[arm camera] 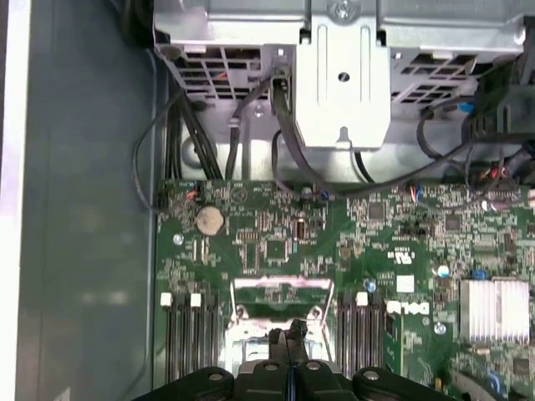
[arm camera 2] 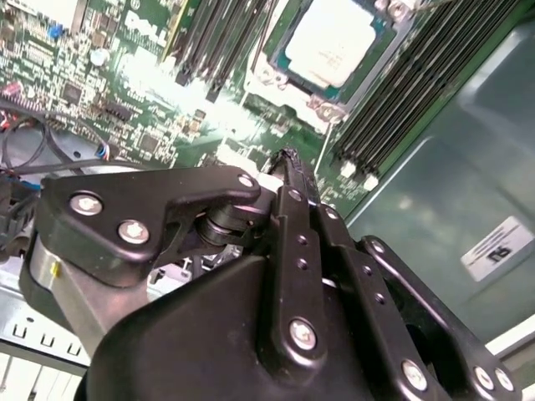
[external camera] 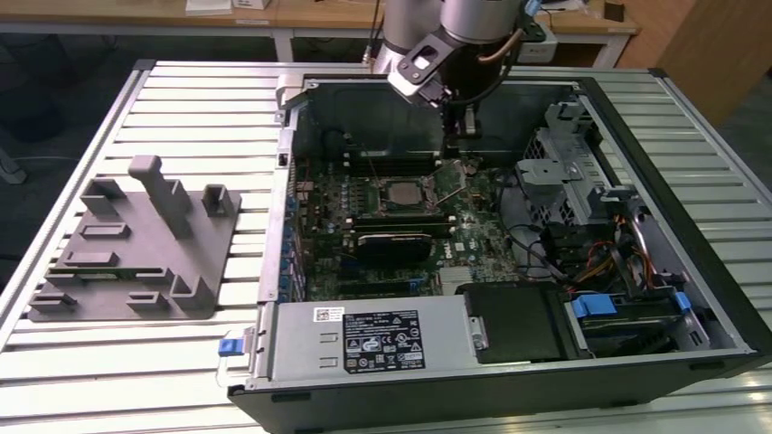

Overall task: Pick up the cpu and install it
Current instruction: 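Close the cpu cover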

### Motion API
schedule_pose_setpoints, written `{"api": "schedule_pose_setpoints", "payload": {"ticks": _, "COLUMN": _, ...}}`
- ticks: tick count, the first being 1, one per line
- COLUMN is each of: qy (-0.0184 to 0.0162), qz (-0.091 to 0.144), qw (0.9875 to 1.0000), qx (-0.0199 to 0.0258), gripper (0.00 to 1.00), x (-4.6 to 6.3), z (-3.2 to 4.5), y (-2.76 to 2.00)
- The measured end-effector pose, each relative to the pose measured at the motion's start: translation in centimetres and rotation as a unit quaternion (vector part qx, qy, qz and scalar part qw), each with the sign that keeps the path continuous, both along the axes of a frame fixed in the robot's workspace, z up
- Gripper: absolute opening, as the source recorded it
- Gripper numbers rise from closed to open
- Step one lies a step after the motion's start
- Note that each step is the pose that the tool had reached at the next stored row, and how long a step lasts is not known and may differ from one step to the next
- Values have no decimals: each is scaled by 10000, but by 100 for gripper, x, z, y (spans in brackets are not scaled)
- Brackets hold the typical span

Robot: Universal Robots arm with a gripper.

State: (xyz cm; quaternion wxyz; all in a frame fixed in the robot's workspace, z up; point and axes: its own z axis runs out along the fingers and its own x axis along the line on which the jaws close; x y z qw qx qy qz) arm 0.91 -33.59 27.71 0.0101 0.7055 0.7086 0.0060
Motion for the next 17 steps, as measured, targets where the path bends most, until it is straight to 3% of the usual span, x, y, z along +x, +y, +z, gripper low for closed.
{"api": "schedule_pose_setpoints", "payload": {"ticks": 6, "qy": 0, "qz": 0, "qw": 10000, "qx": -1, "gripper": 11, "x": 116, "z": -25, "y": 0}}
{"api": "schedule_pose_setpoints", "payload": {"ticks": 12, "qy": 0, "qz": 0, "qw": 10000, "qx": 0, "gripper": 11, "x": 136, "z": -28, "y": 0}}
{"api": "schedule_pose_setpoints", "payload": {"ticks": 17, "qy": 29, "qz": 0, "qw": 10000, "qx": 0, "gripper": 11, "x": 240, "z": -56, "y": 0}}
